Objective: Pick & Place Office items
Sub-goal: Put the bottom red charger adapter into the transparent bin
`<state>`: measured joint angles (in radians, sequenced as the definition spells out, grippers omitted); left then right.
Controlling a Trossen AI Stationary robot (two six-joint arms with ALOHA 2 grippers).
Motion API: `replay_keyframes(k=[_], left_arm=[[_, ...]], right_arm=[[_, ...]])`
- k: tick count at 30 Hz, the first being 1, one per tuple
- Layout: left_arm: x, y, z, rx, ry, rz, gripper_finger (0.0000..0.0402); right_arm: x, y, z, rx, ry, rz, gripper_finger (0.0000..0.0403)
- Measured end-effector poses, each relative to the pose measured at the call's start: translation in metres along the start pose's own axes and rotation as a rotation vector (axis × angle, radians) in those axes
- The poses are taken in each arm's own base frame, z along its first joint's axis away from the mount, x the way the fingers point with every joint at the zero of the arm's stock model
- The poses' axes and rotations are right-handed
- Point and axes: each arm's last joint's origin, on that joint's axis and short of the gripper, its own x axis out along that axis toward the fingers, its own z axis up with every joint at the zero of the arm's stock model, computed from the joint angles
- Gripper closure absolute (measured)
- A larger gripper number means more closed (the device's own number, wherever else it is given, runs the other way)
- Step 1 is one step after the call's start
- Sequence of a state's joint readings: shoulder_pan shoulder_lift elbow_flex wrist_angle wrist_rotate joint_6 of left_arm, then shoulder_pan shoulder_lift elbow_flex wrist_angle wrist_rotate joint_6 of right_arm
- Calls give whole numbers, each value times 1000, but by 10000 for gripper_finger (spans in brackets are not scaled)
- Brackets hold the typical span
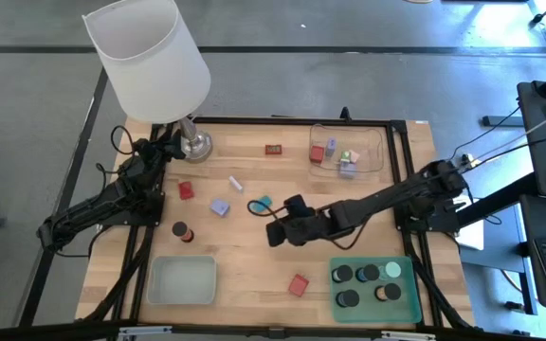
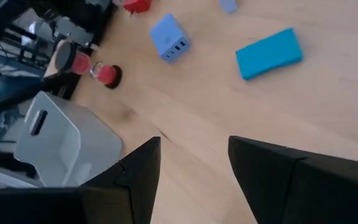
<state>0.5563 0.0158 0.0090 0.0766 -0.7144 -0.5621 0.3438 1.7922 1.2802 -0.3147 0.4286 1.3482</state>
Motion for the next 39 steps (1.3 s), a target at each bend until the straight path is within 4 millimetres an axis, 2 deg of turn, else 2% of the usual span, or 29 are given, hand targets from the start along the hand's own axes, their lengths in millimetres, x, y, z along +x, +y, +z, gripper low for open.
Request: replay_keyframes(k=[7, 12, 16, 23, 28, 33, 39], left_arm=[[0, 0, 0, 0, 0, 0, 151], [0, 0, 0, 0, 0, 0, 151], [0, 0, 0, 0, 0, -1, 151], [0, 0, 0, 0, 0, -1, 151], [0, 0, 0, -1, 0, -1, 151], [0, 0, 0, 0, 0, -1, 151], [0, 0, 0, -1, 0, -1, 151]], right_arm=[[27, 22, 7, 23, -21, 8, 211], [34, 29, 14, 89, -61, 18, 211], [34, 27, 14, 175, -55, 2, 211], [32, 20, 10, 280, 77, -60, 211], [36, 15, 19, 320, 95, -89, 211], [36, 3, 17, 542, 283, -230, 211], [33, -2, 10, 848, 490, -400, 211]])
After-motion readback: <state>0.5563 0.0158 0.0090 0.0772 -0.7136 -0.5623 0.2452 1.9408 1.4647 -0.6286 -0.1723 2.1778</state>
